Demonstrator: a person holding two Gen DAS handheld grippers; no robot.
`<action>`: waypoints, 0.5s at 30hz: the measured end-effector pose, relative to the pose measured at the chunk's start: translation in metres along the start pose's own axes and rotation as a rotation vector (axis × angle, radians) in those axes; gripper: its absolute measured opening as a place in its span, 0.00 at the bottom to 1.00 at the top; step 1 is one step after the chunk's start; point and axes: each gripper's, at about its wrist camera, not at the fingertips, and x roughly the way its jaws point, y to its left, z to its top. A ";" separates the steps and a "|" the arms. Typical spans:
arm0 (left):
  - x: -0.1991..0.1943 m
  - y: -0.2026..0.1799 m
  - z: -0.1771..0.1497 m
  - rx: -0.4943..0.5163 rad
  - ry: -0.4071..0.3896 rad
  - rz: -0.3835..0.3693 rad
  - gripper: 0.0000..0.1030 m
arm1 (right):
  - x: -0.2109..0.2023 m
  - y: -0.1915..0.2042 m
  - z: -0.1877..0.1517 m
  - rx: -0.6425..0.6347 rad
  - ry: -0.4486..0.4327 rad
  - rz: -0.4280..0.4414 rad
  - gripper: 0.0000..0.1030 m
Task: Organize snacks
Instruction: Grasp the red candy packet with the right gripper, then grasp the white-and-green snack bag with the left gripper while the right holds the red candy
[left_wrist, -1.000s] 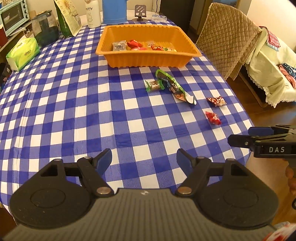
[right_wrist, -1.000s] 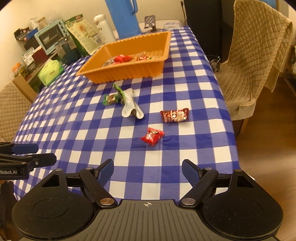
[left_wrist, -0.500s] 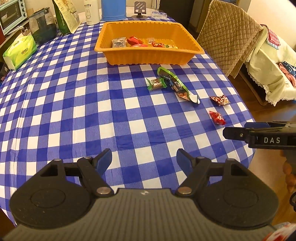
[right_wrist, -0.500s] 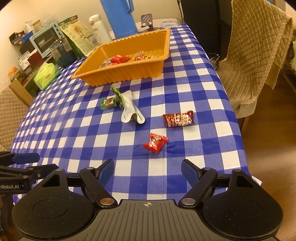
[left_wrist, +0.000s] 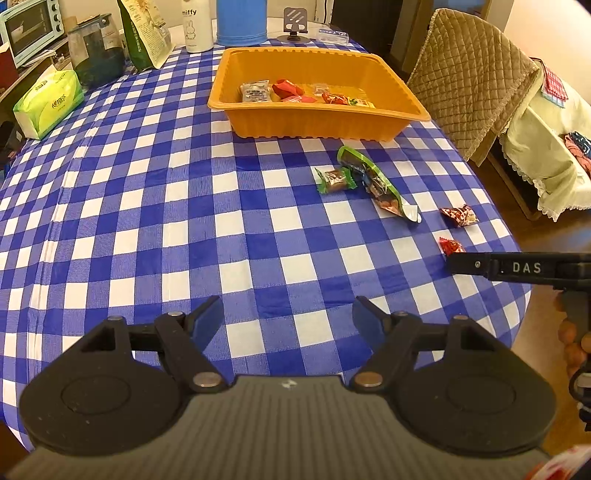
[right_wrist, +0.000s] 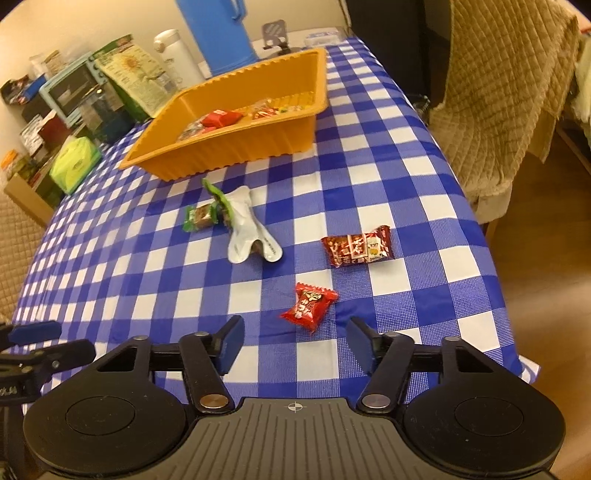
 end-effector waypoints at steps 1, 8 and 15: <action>0.001 0.000 0.001 0.000 0.002 -0.001 0.72 | 0.001 -0.001 0.001 0.007 0.000 0.000 0.55; 0.007 0.001 0.005 0.006 0.009 -0.008 0.72 | 0.009 0.004 0.009 0.019 -0.018 -0.021 0.46; 0.011 -0.001 0.008 0.015 0.009 -0.025 0.72 | 0.016 0.009 0.008 -0.022 -0.014 -0.062 0.32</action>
